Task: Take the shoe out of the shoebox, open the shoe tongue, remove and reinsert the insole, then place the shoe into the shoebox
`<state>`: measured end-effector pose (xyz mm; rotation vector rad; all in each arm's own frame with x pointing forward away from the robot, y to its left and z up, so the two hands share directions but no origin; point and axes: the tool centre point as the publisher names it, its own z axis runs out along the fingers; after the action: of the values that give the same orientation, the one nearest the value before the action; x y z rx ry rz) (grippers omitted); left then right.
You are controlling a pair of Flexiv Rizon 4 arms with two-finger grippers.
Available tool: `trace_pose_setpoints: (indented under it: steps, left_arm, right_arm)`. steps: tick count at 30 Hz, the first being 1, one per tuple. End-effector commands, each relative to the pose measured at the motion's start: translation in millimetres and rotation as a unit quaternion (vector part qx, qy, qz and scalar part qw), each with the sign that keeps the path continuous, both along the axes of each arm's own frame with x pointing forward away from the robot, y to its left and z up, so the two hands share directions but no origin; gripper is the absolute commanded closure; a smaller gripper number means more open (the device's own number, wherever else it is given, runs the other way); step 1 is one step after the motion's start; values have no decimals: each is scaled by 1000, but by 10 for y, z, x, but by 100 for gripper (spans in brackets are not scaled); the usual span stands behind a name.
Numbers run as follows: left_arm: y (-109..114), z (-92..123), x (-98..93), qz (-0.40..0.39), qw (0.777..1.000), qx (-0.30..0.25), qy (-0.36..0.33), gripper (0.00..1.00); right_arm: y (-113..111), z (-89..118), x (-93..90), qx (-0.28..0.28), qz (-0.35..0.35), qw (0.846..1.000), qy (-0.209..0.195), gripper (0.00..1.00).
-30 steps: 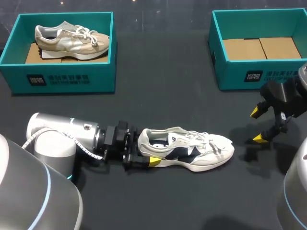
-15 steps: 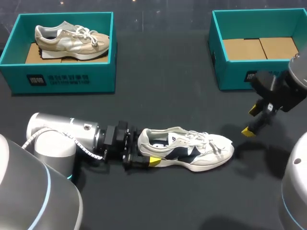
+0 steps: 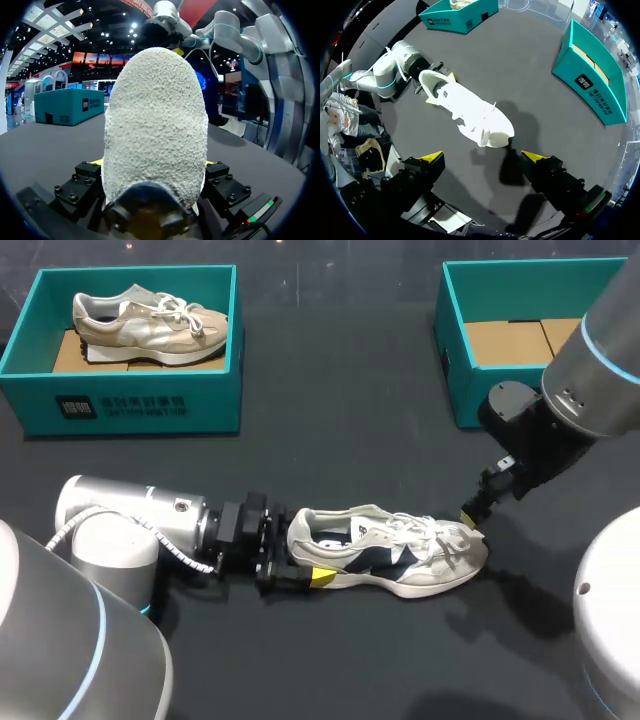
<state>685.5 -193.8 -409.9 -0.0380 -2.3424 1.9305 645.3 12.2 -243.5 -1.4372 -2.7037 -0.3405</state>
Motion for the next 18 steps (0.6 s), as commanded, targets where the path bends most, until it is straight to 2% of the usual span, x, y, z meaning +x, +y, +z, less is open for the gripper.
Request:
trace_pose_setpoints:
  steps: [1, 3, 7, 9, 12, 14, 18]
  left_arm:
    - [2, -14, 19, 0, 1000, 0, 0, 100]
    - [2, -14, 19, 0, 1000, 0, 0, 100]
    - [2, -14, 19, 0, 1000, 0, 0, 100]
    - [2, -14, 19, 0, 1000, 0, 0, 100]
    - [2, -14, 19, 0, 1000, 0, 0, 100]
    - [2, -14, 19, 0, 1000, 0, 0, 100]
    - [2, -14, 19, 0, 1000, 0, 0, 100]
  right_arm:
    - [77, 10, 74, -44, -15, 999, 19, 0]
    - [263, 44, 65, -65, -58, 996, 22, 0]
    - [608, 110, 82, -135, -126, 980, 77, 0]
    - [751, 131, 87, -144, -148, 975, 85, 0]
    - [1008, 107, 109, -157, -153, 972, 90, 0]
    - [1165, -7, 124, -170, -148, 967, 119, 0]
    - [1165, -7, 124, -170, -148, 967, 119, 0]
